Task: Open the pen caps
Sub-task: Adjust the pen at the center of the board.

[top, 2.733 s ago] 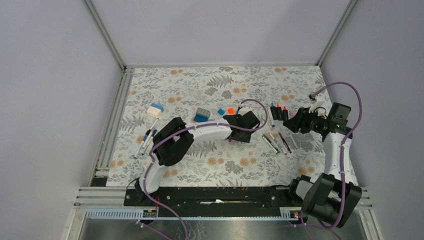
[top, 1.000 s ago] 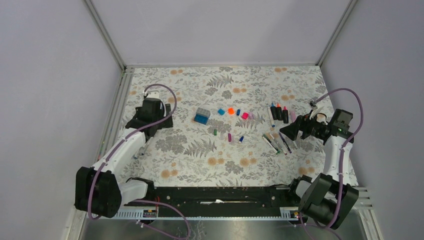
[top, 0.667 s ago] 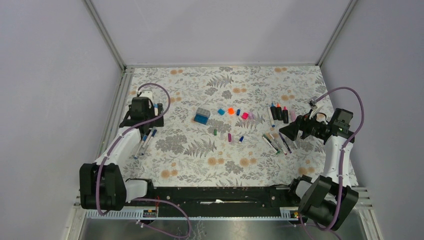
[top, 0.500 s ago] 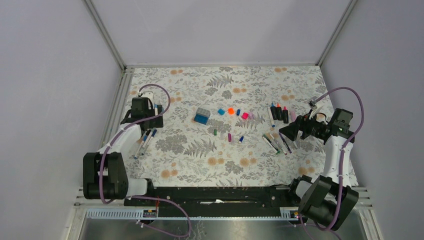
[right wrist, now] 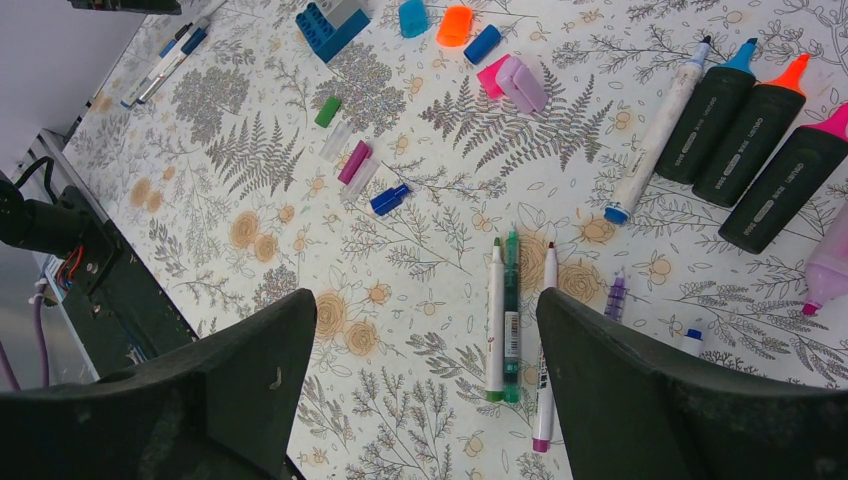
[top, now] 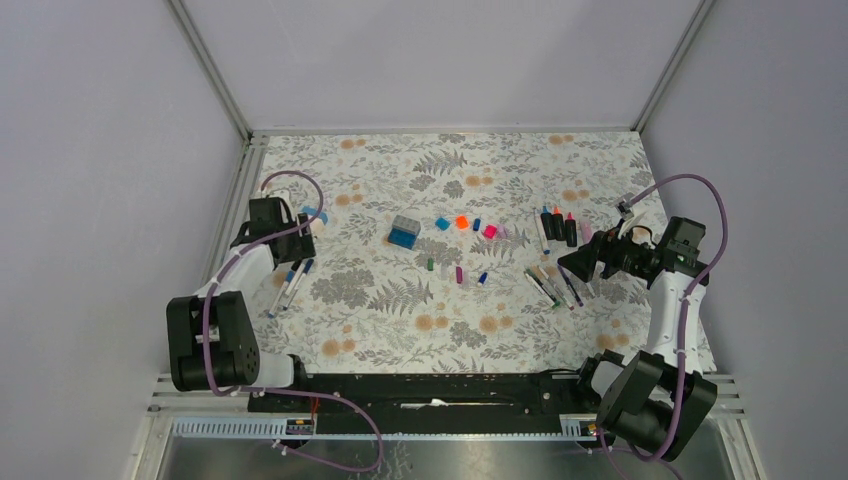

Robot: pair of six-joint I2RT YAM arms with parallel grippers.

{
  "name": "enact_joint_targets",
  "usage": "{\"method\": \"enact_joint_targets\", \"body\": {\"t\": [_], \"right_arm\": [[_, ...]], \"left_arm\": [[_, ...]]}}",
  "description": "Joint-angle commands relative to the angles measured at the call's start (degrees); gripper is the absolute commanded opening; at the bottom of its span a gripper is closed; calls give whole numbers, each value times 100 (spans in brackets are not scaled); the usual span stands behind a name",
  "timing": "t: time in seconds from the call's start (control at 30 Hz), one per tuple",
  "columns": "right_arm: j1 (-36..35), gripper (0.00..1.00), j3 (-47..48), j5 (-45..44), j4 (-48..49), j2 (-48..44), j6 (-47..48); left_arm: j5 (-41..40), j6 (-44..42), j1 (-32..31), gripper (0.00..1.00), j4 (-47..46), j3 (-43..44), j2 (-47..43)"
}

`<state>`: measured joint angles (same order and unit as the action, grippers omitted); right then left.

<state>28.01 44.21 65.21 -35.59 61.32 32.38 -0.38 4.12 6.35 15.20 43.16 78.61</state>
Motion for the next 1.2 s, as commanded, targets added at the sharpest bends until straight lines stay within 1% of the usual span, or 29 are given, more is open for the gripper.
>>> {"method": "enact_joint_targets", "body": {"t": [0.0,0.13,0.17,0.27,0.4,0.47,0.5,0.6,0.67,0.7,0.73,0.77,0.83,0.9,1.0,1.07,1.17], "right_arm": [[-35,88,256,148,-124,-6,112],[-39,88,246,167,-124,-13,102],[-42,88,246,167,-123,-15,103],[-42,88,250,165,-125,-19,102],[-37,88,247,176,-124,-23,103],[-47,88,247,177,-125,-24,102],[-44,88,249,176,-127,-24,103],[-46,88,251,175,-128,-28,105],[-41,88,250,176,-126,-32,103],[-41,88,253,176,-122,-32,103],[-37,88,253,183,-123,-37,106],[-41,88,250,185,-128,-33,102],[-37,88,250,181,-126,-31,110],[-41,88,249,186,-129,-32,111],[-42,88,246,201,-129,-24,111],[-41,88,249,194,-124,-31,111],[-44,88,262,192,-170,-43,152]], "left_arm": [[101,384,85,67,363,313,-175],[-642,639,244,67,652,400,-187],[-694,710,331,67,722,441,-147],[-466,833,563,68,806,464,-81],[-40,810,755,75,756,369,-86],[208,897,916,75,659,304,-72],[337,970,1043,73,605,281,-47],[640,1152,1373,60,506,255,83],[678,1291,1508,54,487,244,139],[664,1360,1563,51,489,234,159],[596,1434,1590,43,504,220,174],[458,1523,1598,40,514,187,177],[231,1717,1612,40,562,144,206],[94,1825,1610,36,647,124,267],[59,1888,1614,34,754,105,379],[-244,1952,1610,31,828,109,455],[-350,2028,1614,24,993,178,645]]}}
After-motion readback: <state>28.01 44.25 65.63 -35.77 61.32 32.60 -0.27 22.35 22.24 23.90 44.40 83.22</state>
